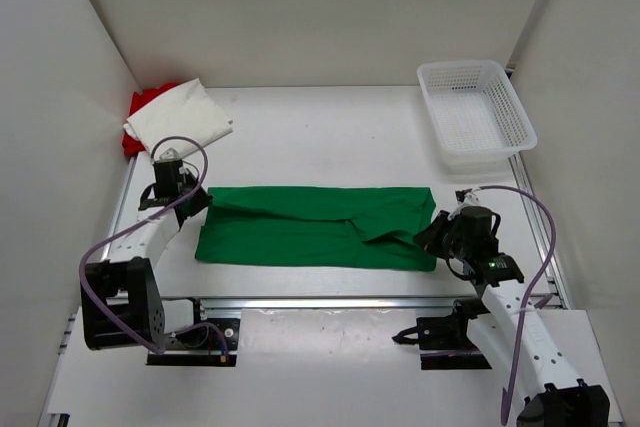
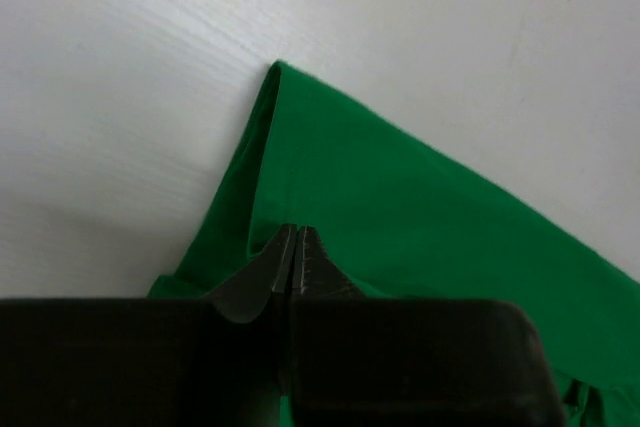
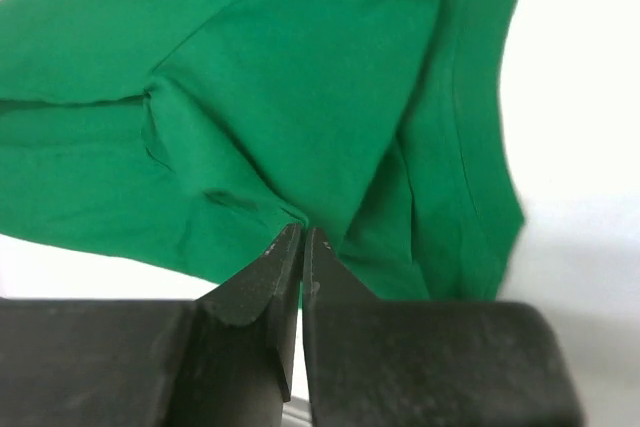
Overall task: Fold and stack the t-shirts
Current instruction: Fold the other side of the tshirt into a rectangle
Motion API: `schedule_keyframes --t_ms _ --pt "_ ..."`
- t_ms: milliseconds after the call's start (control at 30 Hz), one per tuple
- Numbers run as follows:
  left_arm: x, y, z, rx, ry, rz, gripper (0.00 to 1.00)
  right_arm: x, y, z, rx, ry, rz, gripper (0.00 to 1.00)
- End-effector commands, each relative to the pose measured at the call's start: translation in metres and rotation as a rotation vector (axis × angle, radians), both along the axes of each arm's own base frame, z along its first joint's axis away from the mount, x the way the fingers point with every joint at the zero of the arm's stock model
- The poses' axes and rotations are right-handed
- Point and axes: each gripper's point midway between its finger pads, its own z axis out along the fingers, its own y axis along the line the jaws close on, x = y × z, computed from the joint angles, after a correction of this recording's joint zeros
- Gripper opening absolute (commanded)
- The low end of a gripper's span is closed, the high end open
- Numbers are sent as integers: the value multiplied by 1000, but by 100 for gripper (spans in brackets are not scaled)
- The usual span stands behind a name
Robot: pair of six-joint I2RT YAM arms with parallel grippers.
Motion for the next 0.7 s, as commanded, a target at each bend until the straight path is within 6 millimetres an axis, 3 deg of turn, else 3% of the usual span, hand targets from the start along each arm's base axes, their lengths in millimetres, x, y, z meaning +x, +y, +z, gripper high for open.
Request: schedule_keyframes --t_ms 0,67,133,233,267,300,333,400,467,500,567,633,667 --pt "-12 0 7 6 -42 9 11 -4 3 8 55 5 -47 0" --pt "-17 -1 3 1 -37 14 24 -13 6 -2 67 46 -50 1" --pt "-16 -1 8 -26 -54 33 43 -18 12 1 82 50 -40 2" --pt "-14 2 20 -30 -103 61 49 -27 12 2 58 69 -59 14" --pt "-9 1 33 -21 -149 65 49 -28 16 10 48 39 -47 19" --pt "-6 -6 44 -22 -186 43 49 -27 15 18 32 22 -59 30" --pt "-2 -10 52 -17 -218 29 49 -28 9 17 3 36 -79 33" --pt "1 -38 64 -19 -263 -68 46 -24 10 37 -55 -29 -58 31" --pt "0 -63 64 -36 -265 -132 43 -20 17 38 -107 -20 -9 24" --pt "-2 -79 63 -45 -263 -178 42 -19 27 44 -118 -46 52 16" --pt "-12 -111 50 -85 -230 -270 42 -14 50 34 -130 -20 167 3" --pt "-25 -145 43 -117 -219 -363 40 -11 77 32 -165 -58 276 0" --pt "-31 -152 35 -122 -200 -381 39 -9 84 28 -194 -49 298 0"
